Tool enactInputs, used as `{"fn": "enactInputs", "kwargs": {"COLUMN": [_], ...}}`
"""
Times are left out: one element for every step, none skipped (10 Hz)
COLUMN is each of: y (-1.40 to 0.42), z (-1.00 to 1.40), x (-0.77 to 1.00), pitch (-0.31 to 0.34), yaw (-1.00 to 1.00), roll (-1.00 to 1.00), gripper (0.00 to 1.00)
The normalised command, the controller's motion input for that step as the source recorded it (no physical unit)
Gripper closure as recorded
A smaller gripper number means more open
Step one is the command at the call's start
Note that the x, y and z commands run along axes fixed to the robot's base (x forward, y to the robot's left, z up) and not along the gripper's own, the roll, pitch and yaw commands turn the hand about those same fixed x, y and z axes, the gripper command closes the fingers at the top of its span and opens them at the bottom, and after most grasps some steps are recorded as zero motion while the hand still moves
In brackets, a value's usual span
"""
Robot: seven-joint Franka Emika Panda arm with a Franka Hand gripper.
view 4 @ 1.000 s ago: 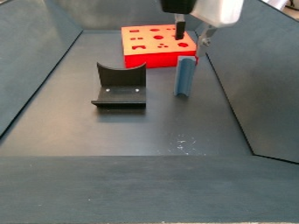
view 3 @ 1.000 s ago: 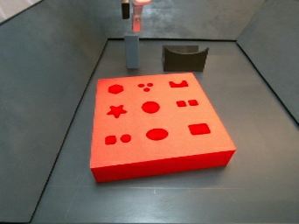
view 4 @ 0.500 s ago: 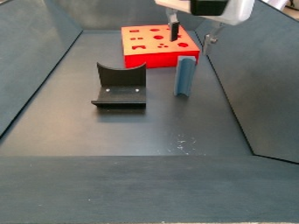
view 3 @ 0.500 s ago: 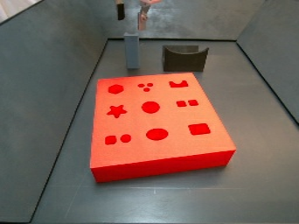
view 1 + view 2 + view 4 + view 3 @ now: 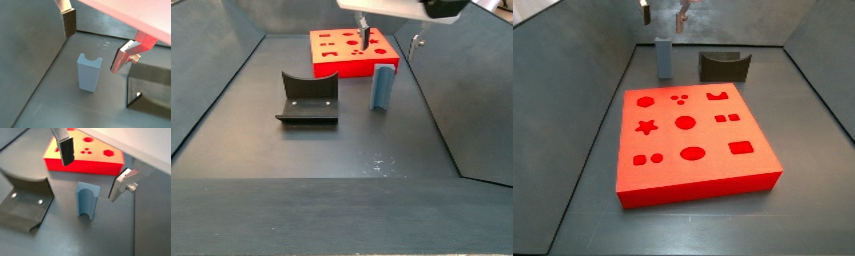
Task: Pick up the arch object. Move up. Place the arch object on the fixture. Regrasp the arch object. Rotate the arch object. Move to above the board. Insert the arch object.
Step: Rotate the arch object.
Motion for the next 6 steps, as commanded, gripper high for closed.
{"fn": "enactInputs", "kwargs": {"y": [0.00,0.00,0.00,0.00,0.00,0.00], "z": [-0.03,-0.03,-0.03,-0.03,-0.03,-0.03], "x": [0.04,0.04,0.04,0.04,0.04,0.04], "pitch": [0.011,0.013,0.015,0.019,0.021,0.021], "yaw": [1.00,1.00,1.00,1.00,0.91,0.49], "roll": [-0.04,-0.05,-0.06,-0.07,-0.08,-0.08], "gripper": [0.00,0.00,0.00,0.00,0.00,0.00]}}
